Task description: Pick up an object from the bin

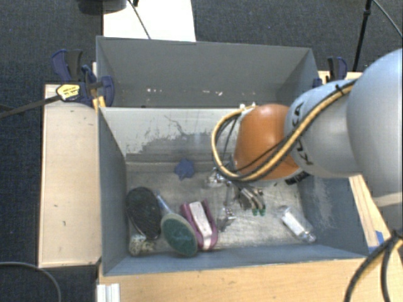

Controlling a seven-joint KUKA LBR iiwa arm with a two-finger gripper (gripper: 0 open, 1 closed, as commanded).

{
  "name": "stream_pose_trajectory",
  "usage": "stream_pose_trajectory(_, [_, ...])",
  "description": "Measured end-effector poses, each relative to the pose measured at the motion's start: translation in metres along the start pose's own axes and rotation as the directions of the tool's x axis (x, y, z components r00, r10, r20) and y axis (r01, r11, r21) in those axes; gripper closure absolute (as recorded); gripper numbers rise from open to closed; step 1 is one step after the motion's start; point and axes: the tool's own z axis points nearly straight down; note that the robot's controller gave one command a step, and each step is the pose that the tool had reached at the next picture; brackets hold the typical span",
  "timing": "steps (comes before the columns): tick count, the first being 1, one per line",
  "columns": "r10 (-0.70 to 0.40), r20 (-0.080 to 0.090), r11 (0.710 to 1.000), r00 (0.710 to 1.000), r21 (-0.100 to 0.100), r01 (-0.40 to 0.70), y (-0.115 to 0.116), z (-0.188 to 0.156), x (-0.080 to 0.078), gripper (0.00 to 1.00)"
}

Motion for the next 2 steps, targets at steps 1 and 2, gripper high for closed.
stream_pose_trajectory(1, [-0.319, 0.001, 0.948, 0.948, -0.002, 0.319, 0.012, -0.070, -0.008, 0.00])
stream_pose_trajectory(2, [-0.520, -0.005, 0.854, 0.854, -0.007, 0.520, 0.089, -0.050, 0.009, 0.00])
